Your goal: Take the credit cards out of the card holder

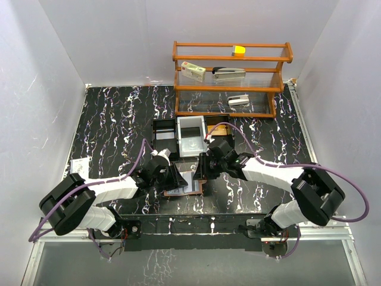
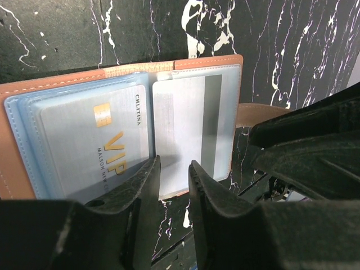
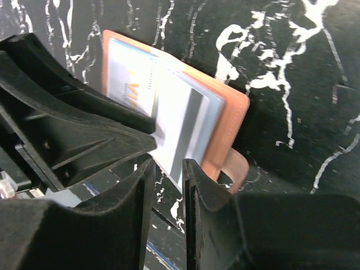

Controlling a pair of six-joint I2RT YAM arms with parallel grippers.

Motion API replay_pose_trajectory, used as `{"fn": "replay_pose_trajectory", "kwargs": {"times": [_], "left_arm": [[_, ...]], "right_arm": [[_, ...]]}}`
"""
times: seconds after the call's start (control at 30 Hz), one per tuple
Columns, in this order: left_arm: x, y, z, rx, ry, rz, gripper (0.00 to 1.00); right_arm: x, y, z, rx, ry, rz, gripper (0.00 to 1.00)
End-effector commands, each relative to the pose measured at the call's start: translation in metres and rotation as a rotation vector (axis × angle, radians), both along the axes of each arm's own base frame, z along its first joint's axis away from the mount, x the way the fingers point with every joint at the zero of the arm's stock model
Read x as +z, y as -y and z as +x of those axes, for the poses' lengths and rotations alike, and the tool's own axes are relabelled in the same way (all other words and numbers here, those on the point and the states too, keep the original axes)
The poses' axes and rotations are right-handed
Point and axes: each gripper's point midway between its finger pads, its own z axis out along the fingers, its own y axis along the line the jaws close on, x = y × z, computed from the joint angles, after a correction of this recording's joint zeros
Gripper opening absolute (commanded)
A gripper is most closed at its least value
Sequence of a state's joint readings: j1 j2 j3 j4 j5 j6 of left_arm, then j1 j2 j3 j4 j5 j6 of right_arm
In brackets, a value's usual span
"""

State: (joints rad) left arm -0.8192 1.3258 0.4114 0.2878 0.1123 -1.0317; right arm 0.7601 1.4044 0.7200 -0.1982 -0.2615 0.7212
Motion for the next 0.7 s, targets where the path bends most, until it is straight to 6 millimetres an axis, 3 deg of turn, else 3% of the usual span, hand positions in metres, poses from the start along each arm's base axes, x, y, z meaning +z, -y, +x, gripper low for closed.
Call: {"fn": "replay_pose_trajectory", "kwargs": {"times": [0.0,0.33,0.47,0.67], "left_arm": [[0.006,0.002,0.005,0.001,0.027,-0.002,0.28],[0.016,0.001,0.007,0.005,0.054,-0.014,0.40],[0.017,-0.003,0.004,0.022,0.063,-0.036,0.49],[0.005,-0.011,0.003,0.024,0.045,0.030,0.51]], "right_arm": [[0.024,-0.029,0.009,0.048,0.036,0.134,0.24],[-0.056,0.006,-0.002,0.004,-0.045,-0.084,0.21],[-0.067,0.017,-0.006,0.016,-0.041,-0.135,0.20],[-0.076,0.015,-0.018,0.029,-0.082,-0.089,0.20]]}}
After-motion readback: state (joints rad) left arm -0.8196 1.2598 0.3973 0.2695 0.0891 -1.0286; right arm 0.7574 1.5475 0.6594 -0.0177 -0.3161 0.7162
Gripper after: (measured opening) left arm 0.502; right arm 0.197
